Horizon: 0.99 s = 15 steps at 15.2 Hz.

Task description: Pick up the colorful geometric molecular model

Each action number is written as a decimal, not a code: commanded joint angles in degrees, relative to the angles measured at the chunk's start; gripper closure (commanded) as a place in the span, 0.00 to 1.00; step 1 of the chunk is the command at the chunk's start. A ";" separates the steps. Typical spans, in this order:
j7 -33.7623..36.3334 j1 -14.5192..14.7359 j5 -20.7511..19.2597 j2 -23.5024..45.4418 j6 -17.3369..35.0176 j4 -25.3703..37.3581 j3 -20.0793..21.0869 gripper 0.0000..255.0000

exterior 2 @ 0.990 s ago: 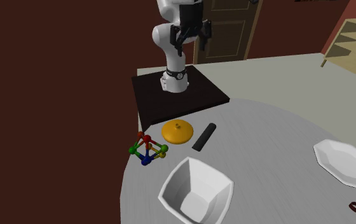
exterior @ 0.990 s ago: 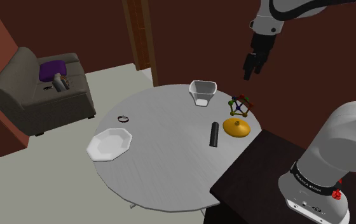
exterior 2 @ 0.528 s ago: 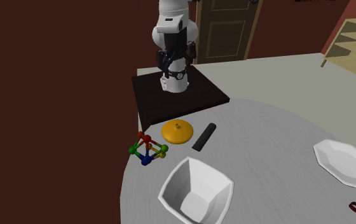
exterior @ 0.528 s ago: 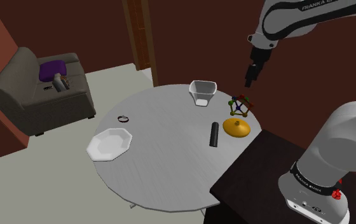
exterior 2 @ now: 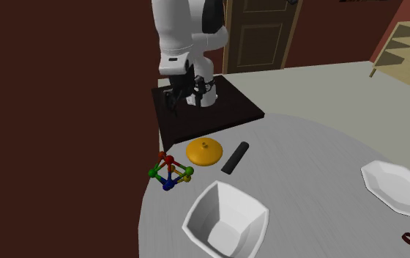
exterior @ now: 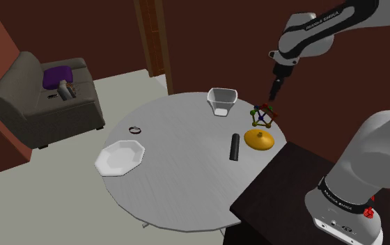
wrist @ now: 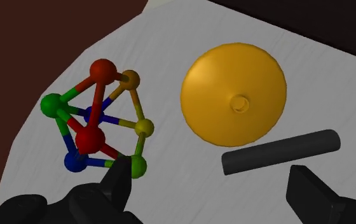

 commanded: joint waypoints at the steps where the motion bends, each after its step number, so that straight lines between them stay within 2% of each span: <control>1: -5.45 1.38 2.22 4.80 3.23 1.59 -2.76 0.00; 3: -11.57 2.75 5.82 10.02 5.92 3.62 -5.43 0.00; 6: -22.15 3.94 13.78 18.74 8.92 7.46 -8.13 0.00; 8: -29.56 3.30 20.06 24.85 9.99 10.62 -8.30 0.00; 11: -38.96 -0.02 28.01 33.12 10.45 15.86 -6.03 0.00; 15: -41.13 -1.30 30.94 35.77 12.67 15.59 -4.40 0.00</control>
